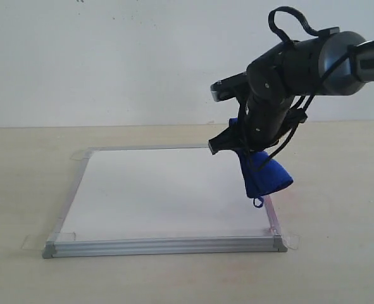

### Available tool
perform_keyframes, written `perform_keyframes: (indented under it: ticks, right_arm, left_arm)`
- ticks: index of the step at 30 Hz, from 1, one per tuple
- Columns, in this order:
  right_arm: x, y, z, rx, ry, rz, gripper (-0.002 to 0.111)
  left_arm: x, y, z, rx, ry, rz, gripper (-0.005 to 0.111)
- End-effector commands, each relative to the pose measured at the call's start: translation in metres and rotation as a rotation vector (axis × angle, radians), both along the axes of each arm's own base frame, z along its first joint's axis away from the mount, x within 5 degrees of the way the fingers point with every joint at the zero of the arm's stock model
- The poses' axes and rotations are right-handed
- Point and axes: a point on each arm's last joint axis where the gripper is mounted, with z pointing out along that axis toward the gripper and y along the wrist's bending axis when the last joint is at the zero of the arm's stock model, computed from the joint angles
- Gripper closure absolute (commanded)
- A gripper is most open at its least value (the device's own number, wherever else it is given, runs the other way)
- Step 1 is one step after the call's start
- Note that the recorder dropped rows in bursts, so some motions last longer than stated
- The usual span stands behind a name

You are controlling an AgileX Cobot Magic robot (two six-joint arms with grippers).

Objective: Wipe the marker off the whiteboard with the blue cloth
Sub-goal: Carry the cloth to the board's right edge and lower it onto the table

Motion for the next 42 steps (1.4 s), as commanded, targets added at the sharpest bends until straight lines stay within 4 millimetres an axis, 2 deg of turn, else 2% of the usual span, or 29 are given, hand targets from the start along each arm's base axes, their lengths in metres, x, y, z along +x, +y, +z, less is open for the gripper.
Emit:
perform_keyframes:
  ticks: [1, 5, 10, 14, 19, 22, 30, 42]
  right_arm:
    - [0.010, -0.028, 0.008, 0.037, -0.029, -0.205, 0.109]
    - [0.016, -0.056, 0.006, 0.073, 0.008, -0.320, 0.109]
    - [0.020, -0.077, 0.003, 0.084, 0.061, -0.290, 0.109]
    - [0.021, -0.077, -0.005, 0.072, 0.088, -0.258, 0.109]
    - [0.025, -0.075, -0.034, 0.046, 0.150, -0.218, 0.109]
    - [0.024, -0.075, -0.044, 0.035, 0.194, -0.228, 0.109]
    - [0.021, -0.063, -0.049, 0.108, 0.234, -0.214, 0.109]
    - [0.023, -0.063, -0.049, 0.127, 0.216, -0.238, 0.109]
  left_arm:
    - [0.000, 0.000, -0.001, 0.005, -0.001, 0.003, 0.102]
    - [0.000, 0.000, -0.001, 0.005, -0.001, 0.003, 0.102]
    - [0.000, 0.000, -0.001, 0.005, -0.001, 0.003, 0.102]
    - [0.000, 0.000, -0.001, 0.005, -0.001, 0.003, 0.102]
    - [0.000, 0.000, -0.001, 0.005, -0.001, 0.003, 0.102]
    - [0.000, 0.000, -0.001, 0.005, -0.001, 0.003, 0.102]
    - [0.000, 0.000, -0.001, 0.005, -0.001, 0.003, 0.102]
    - [0.000, 0.000, -0.001, 0.005, -0.001, 0.003, 0.102]
